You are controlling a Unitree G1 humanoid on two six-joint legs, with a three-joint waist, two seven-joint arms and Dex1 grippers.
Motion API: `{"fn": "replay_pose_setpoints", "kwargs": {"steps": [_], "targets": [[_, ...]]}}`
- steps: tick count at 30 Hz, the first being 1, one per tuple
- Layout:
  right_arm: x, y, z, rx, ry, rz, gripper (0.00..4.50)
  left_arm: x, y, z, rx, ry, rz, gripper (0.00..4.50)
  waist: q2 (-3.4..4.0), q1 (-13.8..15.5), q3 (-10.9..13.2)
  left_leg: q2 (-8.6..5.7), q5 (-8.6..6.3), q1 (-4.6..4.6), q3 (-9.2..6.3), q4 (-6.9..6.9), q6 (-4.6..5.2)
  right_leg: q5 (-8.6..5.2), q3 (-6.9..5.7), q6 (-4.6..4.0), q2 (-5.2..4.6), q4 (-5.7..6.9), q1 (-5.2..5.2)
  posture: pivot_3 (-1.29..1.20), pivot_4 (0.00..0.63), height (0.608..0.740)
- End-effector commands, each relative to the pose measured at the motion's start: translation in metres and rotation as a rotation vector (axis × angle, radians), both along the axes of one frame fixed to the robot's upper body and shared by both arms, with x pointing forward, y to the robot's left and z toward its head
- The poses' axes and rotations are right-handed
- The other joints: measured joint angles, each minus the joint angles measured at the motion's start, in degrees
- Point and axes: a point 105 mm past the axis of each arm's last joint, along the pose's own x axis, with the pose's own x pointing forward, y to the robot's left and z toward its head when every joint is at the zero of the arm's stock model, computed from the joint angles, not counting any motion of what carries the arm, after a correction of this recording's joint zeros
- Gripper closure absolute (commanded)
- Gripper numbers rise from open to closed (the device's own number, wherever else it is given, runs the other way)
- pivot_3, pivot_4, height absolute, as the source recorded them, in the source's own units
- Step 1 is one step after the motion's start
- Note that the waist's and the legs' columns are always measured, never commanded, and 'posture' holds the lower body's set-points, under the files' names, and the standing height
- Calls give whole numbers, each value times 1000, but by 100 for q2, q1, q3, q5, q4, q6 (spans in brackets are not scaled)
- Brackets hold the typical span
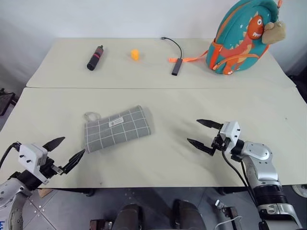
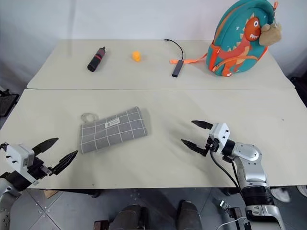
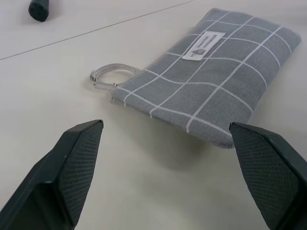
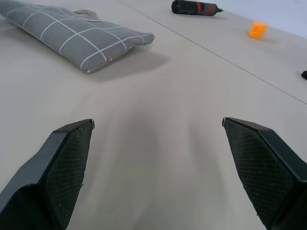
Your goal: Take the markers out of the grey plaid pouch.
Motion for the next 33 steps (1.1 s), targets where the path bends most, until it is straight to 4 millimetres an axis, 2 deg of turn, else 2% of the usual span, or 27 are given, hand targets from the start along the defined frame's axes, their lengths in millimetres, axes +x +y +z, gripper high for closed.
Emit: {"fn": "replay_pose_setpoints", "kwargs": {"steps": [1, 5, 9, 11, 13, 16, 18, 23, 27, 30, 33], "targets": [[1, 2, 8, -2, -22, 17, 0, -3, 3, 9, 15, -31, 12, 7, 0, -2, 0, 0, 0, 0, 0, 0, 0, 0, 0, 0, 0, 0, 0, 0, 150, 740], [1, 5, 9, -3, -15, 33, 0, -13, -3, 12, -83, 0, -47, 7, 0, -5, 0, 10, 0, 0, 0, 0, 0, 0, 0, 0, 0, 0, 0, 0, 150, 740], [-4, 20, 19, -14, -10, 119, 0, -33, 3, 8, -275, 163, -93, 7, 0, -24, 0, 14, -1, -1, 1, 0, 0, 0, 1, 0, 1, -1, -3, 0, 150, 740], [-7, 36, 30, -19, -7, 176, 0, -36, 12, 11, -390, 222, -92, 7, 0, -16, 1, 19, 0, 0, 1, 0, -1, -1, 1, -1, 2, 0, -3, 0, 150, 740], [-12, 65, 42, -63, -5, 272, 0, -36, 24, 15, -558, 314, -71, 7, 2, -23, 1, 21, 1, 1, 0, 1, -2, -1, 2, -1, 2, 4, -4, 0, 150, 740], [-12, 94, 41, -173, 6, 319, 643, -27, 33, 9, -676, 469, -14, 0, 3, -38, 1, 24, 2, 6, -2, 3, -6, -5, 9, -9, 4, 25, -13, 0, 150, 740], [-8, 108, 40, -206, 12, 319, 1302, -21, 37, 4, -689, 545, 30, 0, 0, -15, 0, 20, 1, 6, -8, 3, -8, -7, 8, -13, 4, 32, -13, 0, 150, 740], [9, 147, 36, -229, 46, 262, 3046, 1, 46, 6, -791, 569, 71, 0, -10, -23, -3, -9, -5, -6, -7, 1, -8, -7, 8, -14, 3, 36, -26, 0, 150, 740], [23, 177, 33, -243, 47, 209, 4397, 18, 36, 12, -863, 596, 15, 0, -15, -78, -6, -18, -2, -4, -8, 1, -13, -8, 7, -14, 5, 42, -26, 0, 150, 740], [34, 194, 34, -243, 40, 168, 4456, 33, 30, 10, -869, 621, 14, 0, -15, -165, -6, -18, -1, -3, -13, -1, -16, -9, 5, -15, 6, 49, -27, 0, 150, 740], [39, 200, 20, -301, 65, 159, 4456, 49, 25, 9, -877, 655, 13, 0, -20, -195, -8, -20, 2, 0, -13, -2, -21, -9, 4, -16, 9, 52, -26, 0, 150, 740]]}}
